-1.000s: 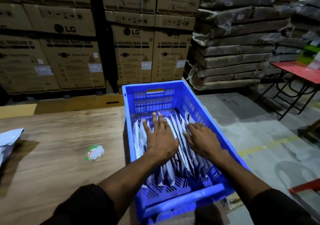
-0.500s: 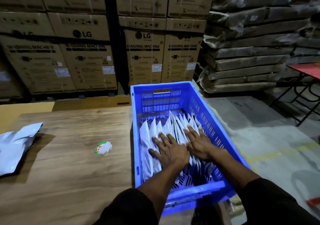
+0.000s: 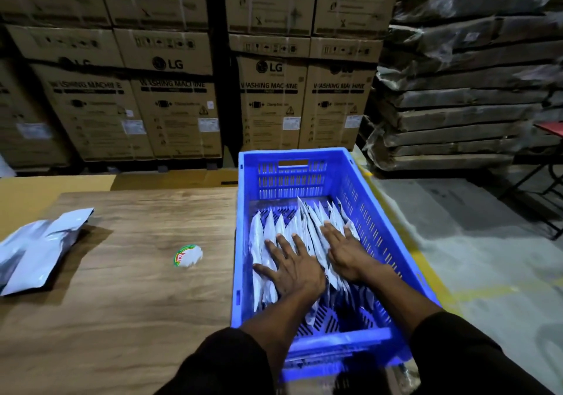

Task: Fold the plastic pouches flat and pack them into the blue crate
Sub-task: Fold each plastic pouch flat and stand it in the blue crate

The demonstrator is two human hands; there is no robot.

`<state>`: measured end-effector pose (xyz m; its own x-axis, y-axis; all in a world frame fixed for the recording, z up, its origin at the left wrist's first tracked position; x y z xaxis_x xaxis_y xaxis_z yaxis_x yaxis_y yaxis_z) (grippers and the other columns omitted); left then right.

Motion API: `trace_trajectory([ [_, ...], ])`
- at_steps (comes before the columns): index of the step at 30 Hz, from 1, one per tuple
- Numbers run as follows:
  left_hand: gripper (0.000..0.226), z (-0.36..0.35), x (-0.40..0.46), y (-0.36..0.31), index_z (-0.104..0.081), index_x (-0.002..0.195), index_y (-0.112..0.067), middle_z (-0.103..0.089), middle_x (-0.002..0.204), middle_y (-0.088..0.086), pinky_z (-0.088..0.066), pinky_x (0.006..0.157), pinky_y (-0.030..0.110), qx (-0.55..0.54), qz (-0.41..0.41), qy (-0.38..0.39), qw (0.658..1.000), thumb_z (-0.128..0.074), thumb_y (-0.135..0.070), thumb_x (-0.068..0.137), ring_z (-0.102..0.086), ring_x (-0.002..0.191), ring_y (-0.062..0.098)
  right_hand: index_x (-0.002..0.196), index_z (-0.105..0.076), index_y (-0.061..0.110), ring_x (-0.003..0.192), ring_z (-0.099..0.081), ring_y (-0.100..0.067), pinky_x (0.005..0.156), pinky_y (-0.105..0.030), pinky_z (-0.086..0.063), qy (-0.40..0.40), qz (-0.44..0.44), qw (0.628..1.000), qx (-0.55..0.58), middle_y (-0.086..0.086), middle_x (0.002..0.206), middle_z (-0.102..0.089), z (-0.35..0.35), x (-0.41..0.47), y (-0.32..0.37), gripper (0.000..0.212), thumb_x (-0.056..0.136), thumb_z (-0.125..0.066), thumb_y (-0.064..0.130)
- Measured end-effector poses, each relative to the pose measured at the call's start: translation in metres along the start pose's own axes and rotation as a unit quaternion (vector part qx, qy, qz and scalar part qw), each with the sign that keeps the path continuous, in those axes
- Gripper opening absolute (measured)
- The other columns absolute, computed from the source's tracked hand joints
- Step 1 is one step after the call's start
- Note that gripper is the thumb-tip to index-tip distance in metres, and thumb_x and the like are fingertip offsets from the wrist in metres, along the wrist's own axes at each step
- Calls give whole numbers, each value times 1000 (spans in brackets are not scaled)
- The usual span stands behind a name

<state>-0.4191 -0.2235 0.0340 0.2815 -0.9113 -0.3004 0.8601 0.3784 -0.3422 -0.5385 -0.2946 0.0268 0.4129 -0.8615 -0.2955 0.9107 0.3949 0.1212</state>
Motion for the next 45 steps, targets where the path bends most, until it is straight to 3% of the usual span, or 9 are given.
trace_trajectory([
  [6,70,18,0,8,2,163,-14,15,169,12,5,114,74,11,-38,-30,999,-25,-46,107,20,153,39,158,-8,22,151,-8,-40,113,-63,-29,-18,-39,999,-18,1,168,-3,7,-14,5,62,103,-15,50],
  [11,66,74,6,11,-15,161,-11,3,171,11,2,117,68,64,-120,-128,982,-33,-41,106,14,154,38,136,-46,16,139,-38,-39,98,-55,-48,-197,2,979,-60,-6,147,-47,62,-26,53,71,94,-4,55],
  [17,61,177,7,68,-44,149,-14,-28,164,11,-17,116,62,59,-170,-321,930,-27,-41,97,-14,154,36,123,-61,10,131,-51,-36,96,-52,-51,-333,89,938,-22,-14,134,-61,143,-6,153,60,96,-22,46],
  [20,64,204,11,130,-46,148,-13,-30,163,11,-18,116,62,52,-136,-335,931,-23,-46,98,-15,154,35,122,-60,9,128,-52,-35,95,-51,-50,-344,138,928,-45,-14,127,-63,162,8,212,56,97,-25,45],
  [25,57,187,23,265,-38,153,-16,-21,167,9,-13,119,58,59,-29,-286,956,-44,-44,103,-7,155,34,125,-55,11,132,-45,-31,97,-46,-43,-301,192,931,-76,-10,131,-60,143,38,309,41,102,-39,41],
  [31,74,137,28,422,-64,129,1,-56,140,27,-43,101,69,55,64,-267,960,-91,-31,68,-52,131,46,130,-51,17,128,-44,-31,96,-45,-41,-179,215,959,-54,-7,134,-55,34,61,390,41,105,-32,43],
  [36,100,132,47,513,-45,146,7,-35,157,30,-22,113,61,47,91,-272,957,-92,-23,63,-34,144,46,126,-54,17,129,-47,-30,94,-46,-44,-120,213,966,-78,-5,130,-58,-42,60,421,59,97,-15,49],
  [40,104,131,80,549,-37,149,9,-30,158,32,-34,111,64,25,81,-243,966,-90,-18,65,-33,144,48,128,-56,15,135,-43,-29,100,-48,-43,-95,193,974,-65,-5,137,-56,-69,57,429,70,91,-8,50],
  [45,93,124,108,573,-36,150,9,-32,156,35,-42,104,63,0,71,-217,974,-84,-7,71,-38,141,52,132,-53,15,138,-41,-29,106,-46,-40,-75,173,980,-68,-5,141,-53,-81,57,424,43,102,-33,39],
])
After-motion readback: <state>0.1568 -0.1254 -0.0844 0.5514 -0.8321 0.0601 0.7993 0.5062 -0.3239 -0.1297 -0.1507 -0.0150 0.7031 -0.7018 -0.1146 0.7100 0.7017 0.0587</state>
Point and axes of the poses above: each hand's wrist, its own x-axis towards the middle knuckle, its own z-axis out of the back of the hand, y = z × x, the point moved 5 cm from there along x, towards the middle knuckle
